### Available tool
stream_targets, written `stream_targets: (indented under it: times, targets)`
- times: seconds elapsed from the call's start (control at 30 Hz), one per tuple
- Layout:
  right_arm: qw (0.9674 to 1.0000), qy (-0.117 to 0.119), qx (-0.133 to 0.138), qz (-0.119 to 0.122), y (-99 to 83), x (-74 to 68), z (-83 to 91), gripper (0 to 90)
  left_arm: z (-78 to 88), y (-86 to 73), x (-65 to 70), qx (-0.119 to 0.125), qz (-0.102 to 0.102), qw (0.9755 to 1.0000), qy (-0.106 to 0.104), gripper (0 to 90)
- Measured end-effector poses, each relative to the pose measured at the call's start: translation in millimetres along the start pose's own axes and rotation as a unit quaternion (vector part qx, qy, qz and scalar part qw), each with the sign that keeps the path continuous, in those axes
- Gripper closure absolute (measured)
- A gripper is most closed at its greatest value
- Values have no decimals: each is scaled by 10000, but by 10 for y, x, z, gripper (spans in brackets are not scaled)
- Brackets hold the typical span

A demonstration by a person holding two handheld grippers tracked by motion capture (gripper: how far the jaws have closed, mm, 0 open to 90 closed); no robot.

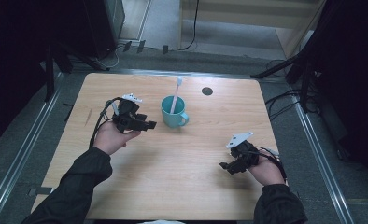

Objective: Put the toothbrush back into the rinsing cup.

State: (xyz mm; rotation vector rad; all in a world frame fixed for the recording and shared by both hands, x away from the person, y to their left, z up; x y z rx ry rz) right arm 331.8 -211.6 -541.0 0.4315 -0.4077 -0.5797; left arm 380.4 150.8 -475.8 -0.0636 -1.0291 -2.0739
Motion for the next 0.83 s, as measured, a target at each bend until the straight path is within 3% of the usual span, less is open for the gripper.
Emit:
stream_targets:
  times: [0.17,0.33,0.6,0.83]
  targets:
    - [10000,-2,43,-62,-4,3,14,202,45,-157,3,-97,2,9999,-57,408]
    - [10000,32,12,-93,-19,-2,19,200,111,-330,0,-229,-57,9997,31,406]
    - [10000,26,14,-56,-26,-2,13,200,220,-432,-39,-191,10,9998,28,395]
    - [10000,5,37,-22,-9,-3,10,200,224,-500,-145,-245,201,9995,62,388]
Point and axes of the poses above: each handheld gripper's, and its own axes: z roughly backward along the jaws, y roughly out of its top, x roughly to its right, the point moved 4 cm from there along -z, roughly forward along the jaws, and after that the axes turned 12 degrees about -y, right-handed, at the moved point
